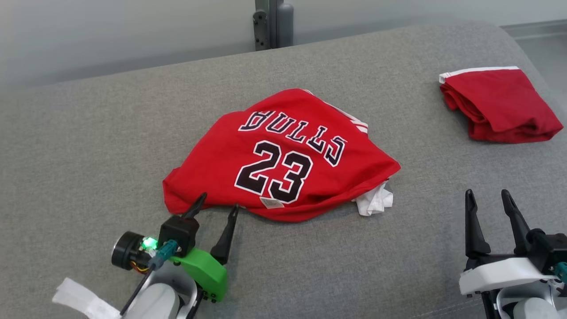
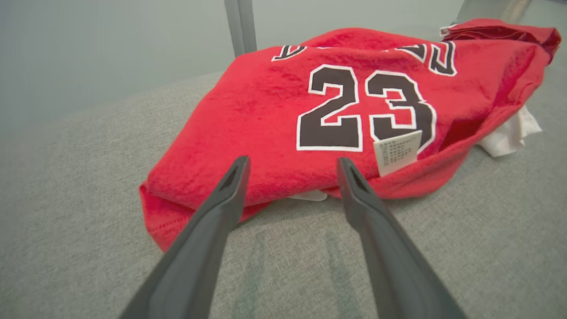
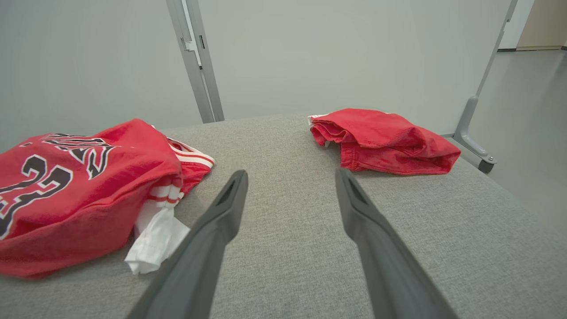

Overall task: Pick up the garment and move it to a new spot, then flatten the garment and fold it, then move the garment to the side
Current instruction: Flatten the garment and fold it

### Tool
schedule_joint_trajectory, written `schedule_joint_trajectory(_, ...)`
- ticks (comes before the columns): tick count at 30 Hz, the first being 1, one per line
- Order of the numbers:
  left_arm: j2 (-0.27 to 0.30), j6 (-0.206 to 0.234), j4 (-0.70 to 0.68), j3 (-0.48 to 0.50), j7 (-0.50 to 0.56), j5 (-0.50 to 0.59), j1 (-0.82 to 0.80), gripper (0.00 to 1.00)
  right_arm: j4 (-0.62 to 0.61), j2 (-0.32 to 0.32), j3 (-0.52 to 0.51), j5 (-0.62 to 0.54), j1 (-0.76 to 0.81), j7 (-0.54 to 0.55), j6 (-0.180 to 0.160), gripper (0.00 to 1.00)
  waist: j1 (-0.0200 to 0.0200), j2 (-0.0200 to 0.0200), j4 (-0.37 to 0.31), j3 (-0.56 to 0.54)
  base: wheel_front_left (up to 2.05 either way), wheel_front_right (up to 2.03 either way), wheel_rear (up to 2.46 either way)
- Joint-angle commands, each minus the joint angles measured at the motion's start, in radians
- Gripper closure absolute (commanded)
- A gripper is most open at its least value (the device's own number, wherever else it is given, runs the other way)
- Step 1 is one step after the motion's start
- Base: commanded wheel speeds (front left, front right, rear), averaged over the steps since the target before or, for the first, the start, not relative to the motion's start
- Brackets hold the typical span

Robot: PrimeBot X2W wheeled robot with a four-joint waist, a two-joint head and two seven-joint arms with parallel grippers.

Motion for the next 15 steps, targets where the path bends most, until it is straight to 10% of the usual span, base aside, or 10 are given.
schedule_joint_trajectory(1,0.013,-0.009,0.02,-0.004,0.007,0.015,-0.031,0.0,-0.001,-0.002,-0.002,0.011,-0.02,-0.003,-0.001,0.0,0.0,0.0,-0.04,0.054,0.0,0.0,0.0)
schedule_joint_trajectory(11,0.079,-0.037,0.148,-0.06,0.021,0.096,-0.154,0.0,0.001,-0.002,-0.001,0.025,-0.061,-0.003,-0.001,0.0,0.0,0.0,-0.059,0.102,0.0,0.0,0.0)
schedule_joint_trajectory(13,0.08,-0.042,0.171,-0.061,0.024,0.09,-0.172,1.0,0.003,-0.002,0.002,0.027,-0.068,-0.003,-0.001,0.0,0.0,0.0,-0.061,0.105,0.0,0.0,0.0)
schedule_joint_trajectory(15,0.079,-0.05,0.182,-0.062,0.025,0.08,-0.186,1.0,0.005,-0.002,0.003,0.028,-0.069,-0.003,-0.001,0.0,0.0,0.0,-0.062,0.105,0.0,0.0,0.0)
